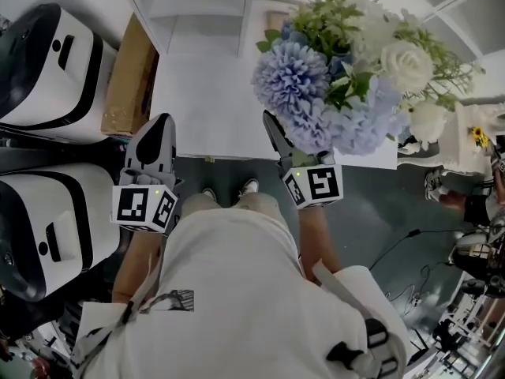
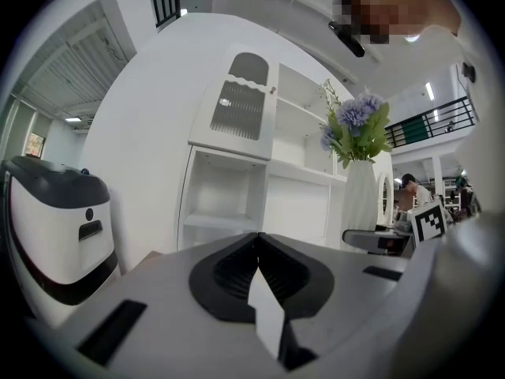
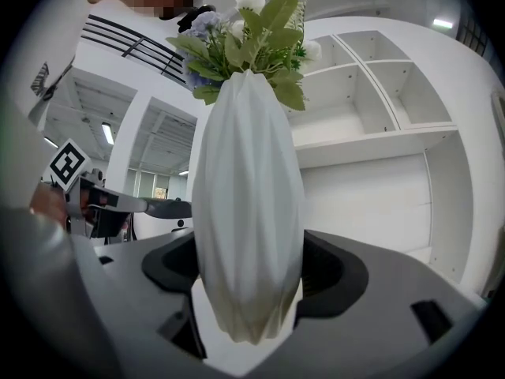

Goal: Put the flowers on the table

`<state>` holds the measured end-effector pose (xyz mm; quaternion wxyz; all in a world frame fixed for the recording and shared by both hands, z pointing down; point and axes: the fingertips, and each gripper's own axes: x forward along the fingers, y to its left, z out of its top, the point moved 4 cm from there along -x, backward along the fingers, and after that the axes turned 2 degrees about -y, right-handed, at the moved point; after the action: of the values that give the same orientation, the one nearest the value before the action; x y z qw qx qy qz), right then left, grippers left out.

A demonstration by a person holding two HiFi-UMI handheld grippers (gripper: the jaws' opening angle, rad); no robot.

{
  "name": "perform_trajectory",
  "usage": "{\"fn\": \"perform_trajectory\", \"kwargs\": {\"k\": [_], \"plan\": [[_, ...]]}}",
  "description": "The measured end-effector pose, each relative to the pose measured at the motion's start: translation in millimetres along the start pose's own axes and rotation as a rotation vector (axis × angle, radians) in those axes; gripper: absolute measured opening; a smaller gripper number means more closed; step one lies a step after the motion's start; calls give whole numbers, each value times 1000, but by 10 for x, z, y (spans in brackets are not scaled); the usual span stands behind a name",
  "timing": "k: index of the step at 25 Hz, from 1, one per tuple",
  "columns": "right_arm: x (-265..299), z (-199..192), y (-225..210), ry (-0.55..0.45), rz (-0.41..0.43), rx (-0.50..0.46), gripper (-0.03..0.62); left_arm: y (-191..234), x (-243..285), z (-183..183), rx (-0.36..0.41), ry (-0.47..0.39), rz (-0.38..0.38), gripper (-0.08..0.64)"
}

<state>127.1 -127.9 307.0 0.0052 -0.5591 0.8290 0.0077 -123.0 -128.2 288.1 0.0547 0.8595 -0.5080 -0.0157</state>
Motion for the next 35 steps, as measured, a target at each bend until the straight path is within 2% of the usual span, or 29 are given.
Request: {"fn": "perform_trajectory", "kwargs": {"k": [8,14,21,28,35], "plan": [[181,-302,16,22,61,13,365,43,-107,-142,13,40,74,15],[254,-559,-25,23,76,35,365,-18,-140,-306,25,77,97,15],[240,-920,-5,22,44,74,365,57,-303,-582,34,101,108,15],[223,-1364,253,22,26,86,365,245,-490,-885,60,109,101,15],[241,-1588,386,26,7,87,365,333,-530,-1045,67,111,85,15]]}}
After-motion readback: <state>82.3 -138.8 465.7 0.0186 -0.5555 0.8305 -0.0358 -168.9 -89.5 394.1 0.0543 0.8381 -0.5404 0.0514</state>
